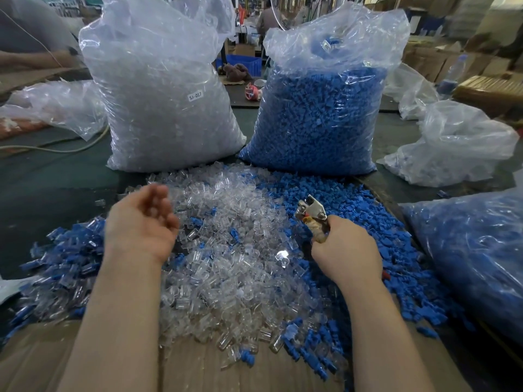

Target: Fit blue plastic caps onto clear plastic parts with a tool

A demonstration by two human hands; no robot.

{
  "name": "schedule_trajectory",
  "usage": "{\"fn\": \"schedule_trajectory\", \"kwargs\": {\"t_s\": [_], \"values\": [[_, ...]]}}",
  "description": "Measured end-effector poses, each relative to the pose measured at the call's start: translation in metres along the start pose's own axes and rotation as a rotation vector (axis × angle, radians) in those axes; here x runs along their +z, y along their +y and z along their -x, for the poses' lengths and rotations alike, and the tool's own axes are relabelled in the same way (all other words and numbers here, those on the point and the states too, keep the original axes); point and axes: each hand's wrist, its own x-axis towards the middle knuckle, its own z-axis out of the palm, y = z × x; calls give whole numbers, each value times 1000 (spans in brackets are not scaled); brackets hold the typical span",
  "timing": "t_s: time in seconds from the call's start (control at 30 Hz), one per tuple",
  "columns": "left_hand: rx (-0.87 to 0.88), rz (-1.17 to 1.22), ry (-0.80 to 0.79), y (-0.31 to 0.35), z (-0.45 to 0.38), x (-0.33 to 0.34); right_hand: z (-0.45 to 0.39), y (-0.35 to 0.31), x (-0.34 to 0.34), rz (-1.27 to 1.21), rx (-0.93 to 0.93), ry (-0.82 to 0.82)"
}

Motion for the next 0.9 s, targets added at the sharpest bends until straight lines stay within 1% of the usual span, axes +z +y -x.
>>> {"fn": "schedule_trajectory", "kwargs": {"t_s": [0.03, 0.1, 0.13, 0.2, 0.27, 0.3, 0.33, 0.37, 0.47, 0.6, 0.77, 0.8, 0.9], "values": [[32, -188, -48, -2, 6, 6, 0, -1, 0, 15, 7, 0], [158, -624, -123, -13, 13, 16, 1, -3, -1, 40, 11, -17], [229, -803, -152, -20, 14, 19, 1, -3, 0, 45, 9, -32], [359, -1118, -160, -31, 14, 19, 3, -5, 1, 50, 0, -59], [426, -1459, -145, -40, 10, 16, 4, -6, 2, 58, -9, -64], [428, -1599, -148, -43, 8, 15, 4, -7, 2, 63, -9, -64], [417, -1679, -160, -45, 6, 14, 4, -7, 2, 69, -6, -66], [405, -1699, -176, -47, 5, 14, 5, -6, 2, 73, 1, -68], [424, -1633, -208, -46, 4, 13, 4, -5, 2, 58, 18, -75], [399, -1544, -188, -45, 3, 9, 3, -5, 2, 36, 15, -83], [337, -1368, -131, -39, 1, 8, 2, -4, 1, 37, 27, -95], [341, -1387, -125, -38, 0, 8, 2, -4, 1, 36, 30, -90], [347, -1565, -124, -39, 0, 9, 2, -4, 1, 35, 36, -74]]}}
